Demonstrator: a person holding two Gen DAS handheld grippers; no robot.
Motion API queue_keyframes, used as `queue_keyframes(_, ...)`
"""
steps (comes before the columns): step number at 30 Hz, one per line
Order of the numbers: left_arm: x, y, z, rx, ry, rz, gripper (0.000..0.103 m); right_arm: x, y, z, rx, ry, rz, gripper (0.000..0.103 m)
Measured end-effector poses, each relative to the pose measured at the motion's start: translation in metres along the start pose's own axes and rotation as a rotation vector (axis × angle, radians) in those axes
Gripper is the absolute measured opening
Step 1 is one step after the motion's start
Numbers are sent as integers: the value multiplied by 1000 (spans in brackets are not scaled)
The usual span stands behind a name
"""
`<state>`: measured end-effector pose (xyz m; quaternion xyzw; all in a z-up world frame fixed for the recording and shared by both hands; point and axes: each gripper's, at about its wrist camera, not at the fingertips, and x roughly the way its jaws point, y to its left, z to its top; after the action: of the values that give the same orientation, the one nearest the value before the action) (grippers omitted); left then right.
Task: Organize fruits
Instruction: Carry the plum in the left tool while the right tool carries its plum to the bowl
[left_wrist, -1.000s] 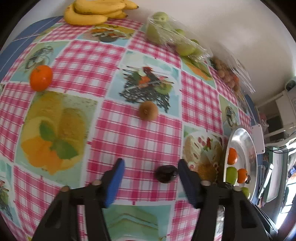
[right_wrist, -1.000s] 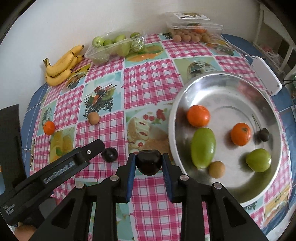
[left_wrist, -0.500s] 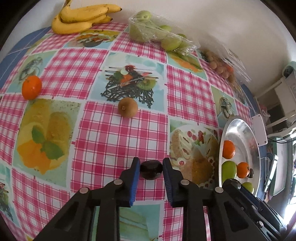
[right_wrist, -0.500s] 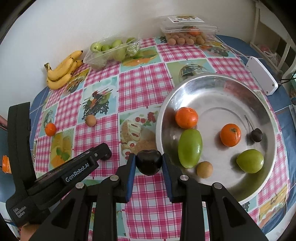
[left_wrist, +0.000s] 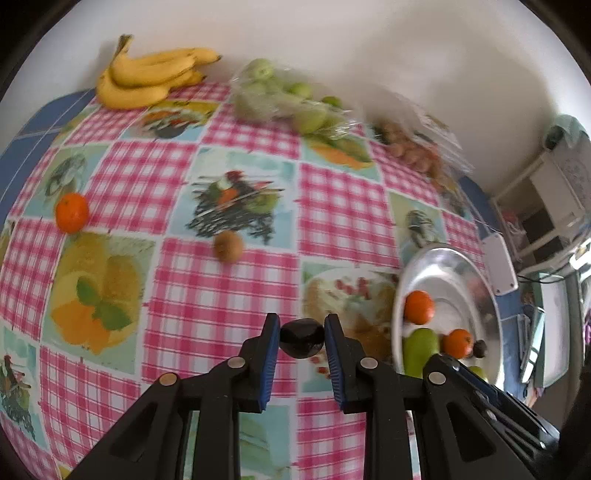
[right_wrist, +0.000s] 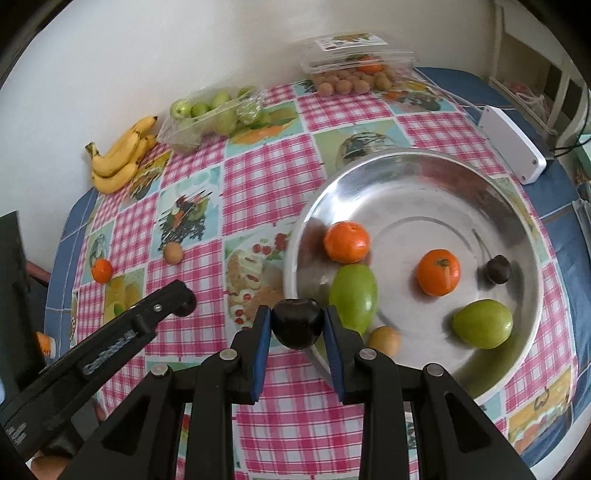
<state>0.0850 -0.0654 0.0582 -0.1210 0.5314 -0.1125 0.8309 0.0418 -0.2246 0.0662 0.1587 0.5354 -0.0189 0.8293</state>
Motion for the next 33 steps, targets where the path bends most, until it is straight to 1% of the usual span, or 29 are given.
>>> queue_keyframes(5, -6, -30, -4, 69, -6, -38, 26, -9, -32, 7, 75, -23, -35, 30)
queue_keyframes(9, -4, -58, -12, 140, 11, -71, 26, -15, -58, 9, 135, -38, -77, 30)
queue_keyframes(15, 0, -91, -25, 229, 40, -106, 27, -24, -87, 9, 197, -55, -103, 30)
queue_keyframes(18, 3, -103, -31, 263, 53, -114, 27, -25, -93, 8, 205, -53, -107, 30)
queue_keyframes(22, 6, -111, -36, 283, 68, -113, 27, -24, -91, 8, 201, -47, -105, 30)
queue_keyframes(33, 16, -114, -44, 298, 109, -97, 27, -11, -89, 6, 187, 8, -111, 31)
